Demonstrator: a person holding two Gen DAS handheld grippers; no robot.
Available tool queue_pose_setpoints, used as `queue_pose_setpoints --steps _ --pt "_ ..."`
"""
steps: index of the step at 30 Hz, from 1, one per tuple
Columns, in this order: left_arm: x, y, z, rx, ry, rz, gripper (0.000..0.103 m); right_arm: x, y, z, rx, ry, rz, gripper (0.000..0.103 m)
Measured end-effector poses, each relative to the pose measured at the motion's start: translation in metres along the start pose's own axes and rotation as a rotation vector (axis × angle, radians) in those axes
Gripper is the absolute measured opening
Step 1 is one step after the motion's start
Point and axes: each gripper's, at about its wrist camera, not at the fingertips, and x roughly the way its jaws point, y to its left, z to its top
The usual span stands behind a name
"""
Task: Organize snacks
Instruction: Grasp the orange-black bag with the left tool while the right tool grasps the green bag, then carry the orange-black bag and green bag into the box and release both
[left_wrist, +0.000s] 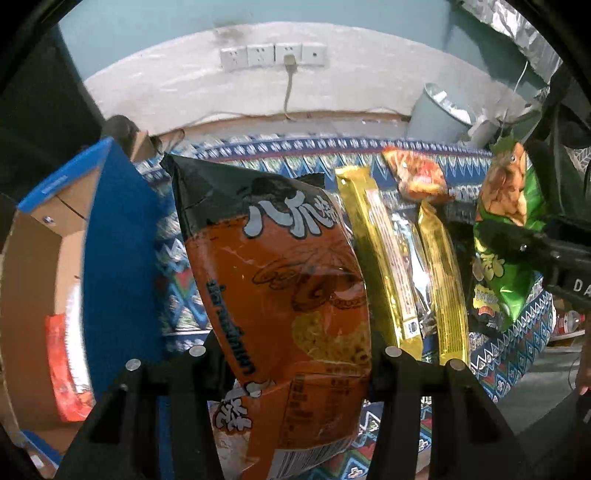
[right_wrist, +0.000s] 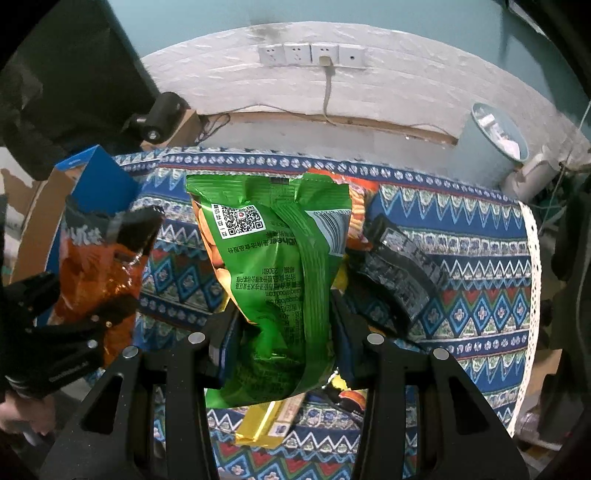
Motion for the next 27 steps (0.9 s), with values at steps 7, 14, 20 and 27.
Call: queue_pose_setpoints --steps 7,14,20,27 --pt "-0.025 0.019 0.0 0.006 -0.062 0.04 0.051 -0.008 0.019 0.008 -0.033 -0.023 0.017 0.043" --pt "-0.05 0.034 -0.001 0.012 -0.112 0.073 0.052 -0.016 0.039 0.014 -0.065 -0.042 0.045 0.043" --pt "-0.063 0.044 0.0 0.014 -0.148 0.101 0.052 -0.023 0.06 0.019 -0.096 -0.058 0.074 0.043" --pt "-0.082 0.067 -0.002 -0.009 -0.179 0.107 0.052 -0.028 0.089 0.027 -0.133 -0.076 0.11 0.043"
